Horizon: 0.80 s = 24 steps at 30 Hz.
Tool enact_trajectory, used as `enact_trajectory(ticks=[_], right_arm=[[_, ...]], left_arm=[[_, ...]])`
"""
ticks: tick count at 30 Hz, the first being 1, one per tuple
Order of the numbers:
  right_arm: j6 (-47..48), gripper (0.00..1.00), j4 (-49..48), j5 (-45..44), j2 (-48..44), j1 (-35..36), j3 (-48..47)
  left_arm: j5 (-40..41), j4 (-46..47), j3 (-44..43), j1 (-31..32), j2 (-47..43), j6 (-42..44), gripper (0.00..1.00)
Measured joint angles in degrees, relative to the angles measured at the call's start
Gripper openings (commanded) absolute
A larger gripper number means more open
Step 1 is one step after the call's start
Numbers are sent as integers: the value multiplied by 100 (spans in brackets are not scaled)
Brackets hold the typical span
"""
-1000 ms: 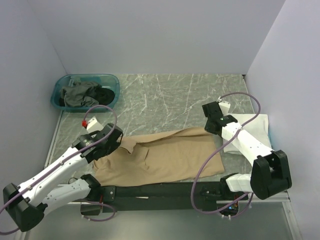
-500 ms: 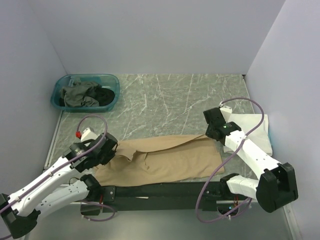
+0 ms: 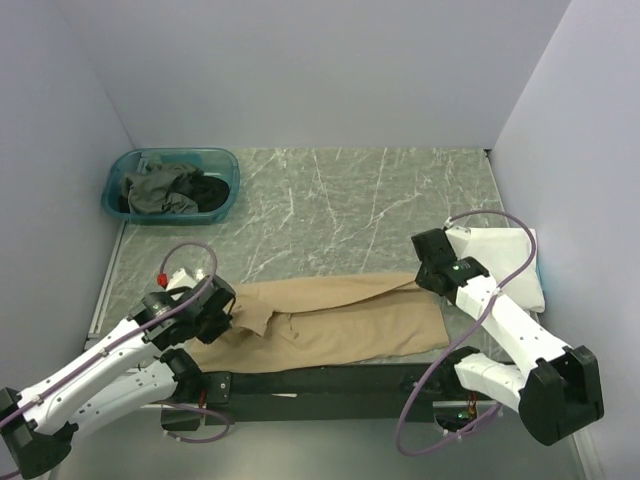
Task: Fold and stack the t-shirts
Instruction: Fold the tshirt
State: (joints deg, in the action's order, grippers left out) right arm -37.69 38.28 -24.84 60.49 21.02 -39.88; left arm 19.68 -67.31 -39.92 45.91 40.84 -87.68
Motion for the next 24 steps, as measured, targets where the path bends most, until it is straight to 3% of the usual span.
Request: enact_trajectory(ticks=[5,6,7,9,10,17,24], right_arm=[[-264,65,133,210,-278,22,533],[-326,74,208,286,-339,24,592],[-372,77,280,356,-413,24,616],[-428,79,343,422,-590,26,614],[-444,79,354,437,-695,28,603],[-81,81,57,1010,-881,42,426],[243,81,-557,1547,-35,474,420]], left_arm=[[-483,81,516,26,-155,131,36],[-577,61,562,42,-249,155,61],[-658,61,588,57,-341,199,76],[-804,59,597,81,-564,205,95],[-831,57,597,85,-651,234,99],[-728,372,415,85,-404,450,99],[0,1329,133,85,507,809,100]])
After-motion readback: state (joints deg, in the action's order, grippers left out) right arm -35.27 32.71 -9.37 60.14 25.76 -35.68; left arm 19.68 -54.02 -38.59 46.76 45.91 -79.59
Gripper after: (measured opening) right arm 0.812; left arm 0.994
